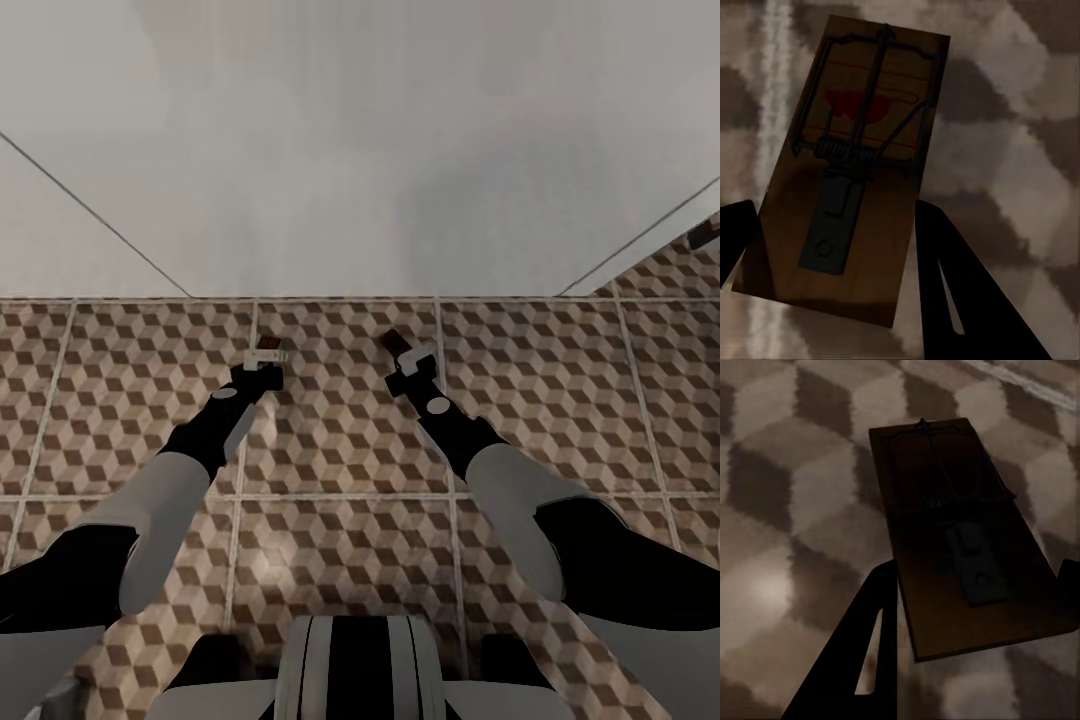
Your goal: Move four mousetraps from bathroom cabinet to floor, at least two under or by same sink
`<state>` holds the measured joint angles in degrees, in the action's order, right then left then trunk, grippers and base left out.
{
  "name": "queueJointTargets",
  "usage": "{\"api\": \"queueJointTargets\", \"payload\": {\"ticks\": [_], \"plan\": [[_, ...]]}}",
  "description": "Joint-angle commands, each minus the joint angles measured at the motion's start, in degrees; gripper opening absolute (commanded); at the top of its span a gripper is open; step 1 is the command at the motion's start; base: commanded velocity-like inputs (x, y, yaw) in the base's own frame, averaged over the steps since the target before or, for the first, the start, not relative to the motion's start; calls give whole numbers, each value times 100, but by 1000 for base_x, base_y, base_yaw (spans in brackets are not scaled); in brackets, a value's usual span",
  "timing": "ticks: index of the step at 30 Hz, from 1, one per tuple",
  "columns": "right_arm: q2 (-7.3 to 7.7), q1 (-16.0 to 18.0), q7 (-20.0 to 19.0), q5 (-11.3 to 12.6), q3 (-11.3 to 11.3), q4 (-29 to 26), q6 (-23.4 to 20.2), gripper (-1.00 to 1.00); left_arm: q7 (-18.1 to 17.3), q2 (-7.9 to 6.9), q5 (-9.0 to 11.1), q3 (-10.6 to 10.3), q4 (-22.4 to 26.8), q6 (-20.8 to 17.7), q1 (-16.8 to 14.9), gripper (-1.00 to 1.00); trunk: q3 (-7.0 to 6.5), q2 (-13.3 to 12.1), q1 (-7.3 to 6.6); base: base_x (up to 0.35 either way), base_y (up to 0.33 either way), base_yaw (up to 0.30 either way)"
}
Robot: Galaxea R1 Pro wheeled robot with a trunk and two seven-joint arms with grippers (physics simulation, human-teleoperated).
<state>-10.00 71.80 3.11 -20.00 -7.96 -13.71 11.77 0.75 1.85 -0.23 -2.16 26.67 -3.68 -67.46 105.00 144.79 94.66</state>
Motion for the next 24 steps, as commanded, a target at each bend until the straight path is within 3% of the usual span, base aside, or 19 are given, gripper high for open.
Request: {"api": "queueJointTargets", "payload": {"ticks": [1, 15, 24], "plan": [[0, 0, 15, 8, -3, 0, 1, -100, 21, 0, -21, -3, -6, -1, -2, -100, 0, 0, 0, 147, 0, 0], [0, 0, 15, 9, -4, 0, 1, -100, 13, -6, -22, -3, -49, 6, 2, -100, 0, 0, 0, 14, 0, 0], [0, 0, 15, 12, -4, 0, 1, -100, 12, 0, -21, -3, -52, -1, 4, -100, 0, 0, 0, 114, 0, 0]]}}
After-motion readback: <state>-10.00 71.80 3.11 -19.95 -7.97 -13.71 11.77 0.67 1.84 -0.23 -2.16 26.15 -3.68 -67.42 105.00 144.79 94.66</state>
